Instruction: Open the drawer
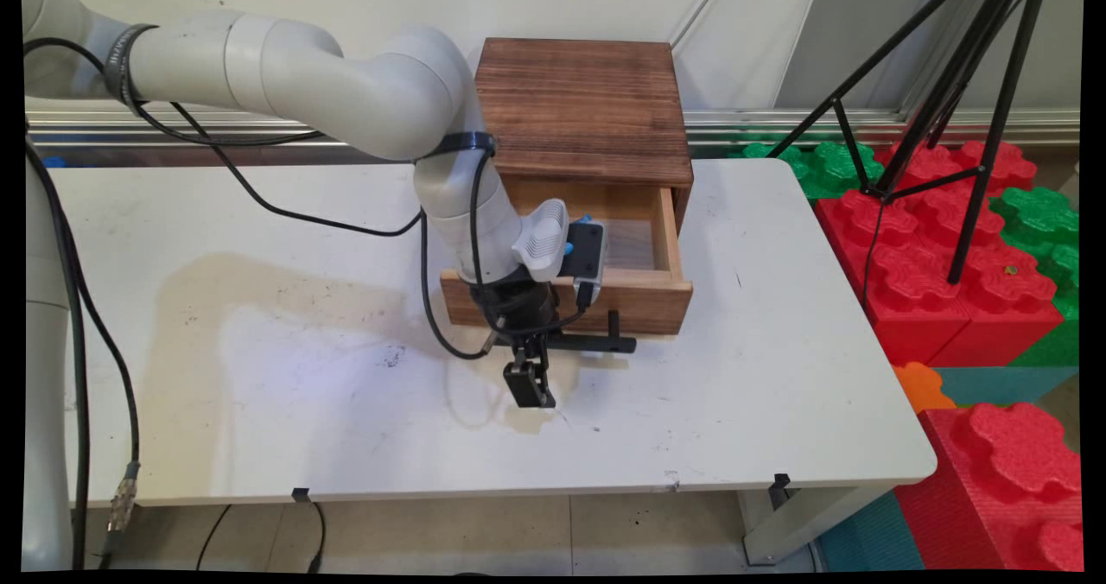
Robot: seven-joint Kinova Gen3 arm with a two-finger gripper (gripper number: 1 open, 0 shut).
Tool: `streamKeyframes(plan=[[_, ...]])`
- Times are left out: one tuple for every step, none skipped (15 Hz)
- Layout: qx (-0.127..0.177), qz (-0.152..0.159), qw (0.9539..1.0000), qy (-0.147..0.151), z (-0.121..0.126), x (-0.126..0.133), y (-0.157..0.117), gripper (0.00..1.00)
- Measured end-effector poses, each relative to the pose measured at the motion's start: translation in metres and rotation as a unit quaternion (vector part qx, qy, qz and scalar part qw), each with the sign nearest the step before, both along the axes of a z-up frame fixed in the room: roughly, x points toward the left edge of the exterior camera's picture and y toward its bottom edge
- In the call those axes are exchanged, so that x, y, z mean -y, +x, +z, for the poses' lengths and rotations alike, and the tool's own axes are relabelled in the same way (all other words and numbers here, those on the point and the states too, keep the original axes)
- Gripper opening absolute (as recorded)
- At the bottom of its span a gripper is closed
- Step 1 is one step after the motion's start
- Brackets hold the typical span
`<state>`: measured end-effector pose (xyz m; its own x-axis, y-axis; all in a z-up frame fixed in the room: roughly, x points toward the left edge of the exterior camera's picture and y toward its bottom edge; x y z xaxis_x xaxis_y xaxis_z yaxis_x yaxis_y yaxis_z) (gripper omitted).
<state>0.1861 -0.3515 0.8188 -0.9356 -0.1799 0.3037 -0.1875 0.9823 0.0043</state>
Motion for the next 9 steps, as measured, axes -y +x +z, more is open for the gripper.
streamKeyframes(plan=[[0.000, -0.002, 1.0000, 0.001, 0.000, -0.003, -0.001, 1.00], [0.000, -0.004, 1.0000, 0.001, 0.000, -0.006, -0.002, 1.00], [0.000, -0.006, 1.0000, 0.001, 0.000, -0.008, -0.002, 1.00], [0.000, -0.007, 1.0000, 0.001, 0.000, -0.010, -0.003, 1.00], [0.000, -0.009, 1.0000, 0.001, 0.001, -0.013, -0.004, 1.00], [0.000, -0.010, 0.9999, 0.001, 0.001, -0.015, -0.004, 1.00], [0.000, -0.011, 0.9999, 0.000, 0.001, -0.017, -0.005, 1.00], [0.000, -0.013, 0.9999, 0.000, 0.001, -0.019, -0.005, 1.00], [0.000, -0.014, 0.9999, -0.001, 0.001, -0.020, -0.006, 1.00]])
